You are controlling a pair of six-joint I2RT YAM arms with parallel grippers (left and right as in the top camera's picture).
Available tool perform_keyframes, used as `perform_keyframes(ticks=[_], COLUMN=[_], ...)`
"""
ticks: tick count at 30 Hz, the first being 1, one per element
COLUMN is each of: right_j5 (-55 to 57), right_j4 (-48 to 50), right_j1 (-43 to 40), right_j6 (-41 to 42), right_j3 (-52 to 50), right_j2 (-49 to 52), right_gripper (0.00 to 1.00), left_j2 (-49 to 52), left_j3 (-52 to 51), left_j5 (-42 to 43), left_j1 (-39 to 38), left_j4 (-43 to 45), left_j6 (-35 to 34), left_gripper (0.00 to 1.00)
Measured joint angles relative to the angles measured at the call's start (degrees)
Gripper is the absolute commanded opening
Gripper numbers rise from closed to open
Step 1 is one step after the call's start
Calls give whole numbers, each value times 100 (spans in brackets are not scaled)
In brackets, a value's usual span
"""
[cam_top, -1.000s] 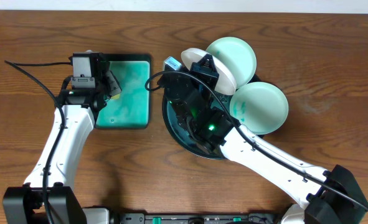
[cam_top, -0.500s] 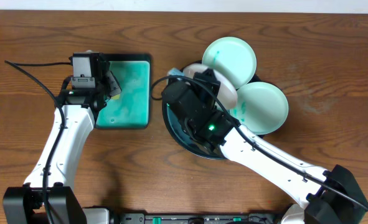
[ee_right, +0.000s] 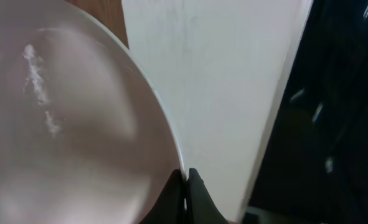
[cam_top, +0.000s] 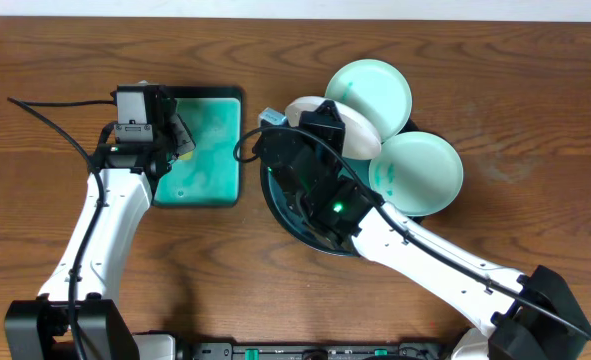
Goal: Clean dirty plates on tray and stack at the side
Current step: 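Carry the white plate right and set it on the table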
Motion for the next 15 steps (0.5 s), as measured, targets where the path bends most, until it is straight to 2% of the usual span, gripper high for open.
perform_keyframes(ticks=[8,15], right_j5=[63,59], right_j4=[7,-103], right_j1=[44,11], right_j6=[-481,-87], right_j3=[0,0], right_j2=[0,0], right_gripper=[1,1], left_j2=[0,0], left_j3=[0,0], left_j5=[0,0], left_j1=[0,0], left_j4=[-4,-7], left_j6=[0,0], left_gripper=[7,7])
